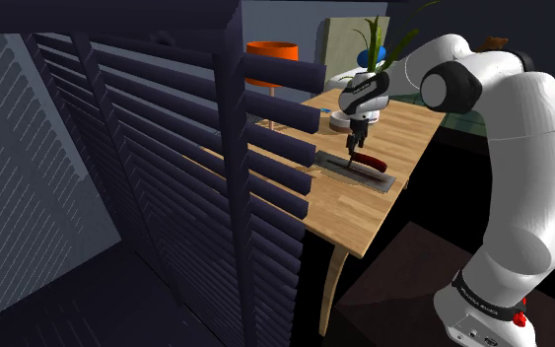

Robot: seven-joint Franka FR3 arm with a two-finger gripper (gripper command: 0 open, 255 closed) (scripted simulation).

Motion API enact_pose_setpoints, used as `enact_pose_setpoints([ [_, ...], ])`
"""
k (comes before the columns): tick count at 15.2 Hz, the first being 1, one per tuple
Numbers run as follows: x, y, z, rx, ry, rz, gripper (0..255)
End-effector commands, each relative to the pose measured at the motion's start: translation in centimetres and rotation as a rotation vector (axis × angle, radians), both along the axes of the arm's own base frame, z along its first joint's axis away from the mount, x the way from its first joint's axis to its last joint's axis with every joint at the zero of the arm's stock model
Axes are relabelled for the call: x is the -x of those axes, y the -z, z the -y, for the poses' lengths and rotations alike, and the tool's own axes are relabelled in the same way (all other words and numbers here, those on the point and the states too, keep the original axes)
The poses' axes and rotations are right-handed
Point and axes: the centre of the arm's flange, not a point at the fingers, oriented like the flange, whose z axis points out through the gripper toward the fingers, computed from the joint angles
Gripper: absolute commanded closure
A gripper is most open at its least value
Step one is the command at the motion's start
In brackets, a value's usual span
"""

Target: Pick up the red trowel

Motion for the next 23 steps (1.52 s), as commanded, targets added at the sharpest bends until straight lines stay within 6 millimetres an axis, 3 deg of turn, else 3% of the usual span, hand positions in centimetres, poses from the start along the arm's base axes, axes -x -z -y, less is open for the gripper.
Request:
enact_pose_setpoints([
  [1, -0.1, 1.1, 0.1, 0.0, 0.0, 0.0, 0],
  [3, -0.1, 2.4, 0.1, 0.0, 0.0, 0.0, 0],
  [5, -0.1, 2.4, 0.1, 0.0, 0.0, 0.0, 0],
  [6, 0.0, 2.5, 0.1, 0.0, 0.0, 0.0, 255],
  [15, -0.1, 2.4, 0.1, 0.0, 0.0, 0.0, 255],
  [23, -0.1, -1.8, 0.1, 0.0, 0.0, 0.0, 255],
])
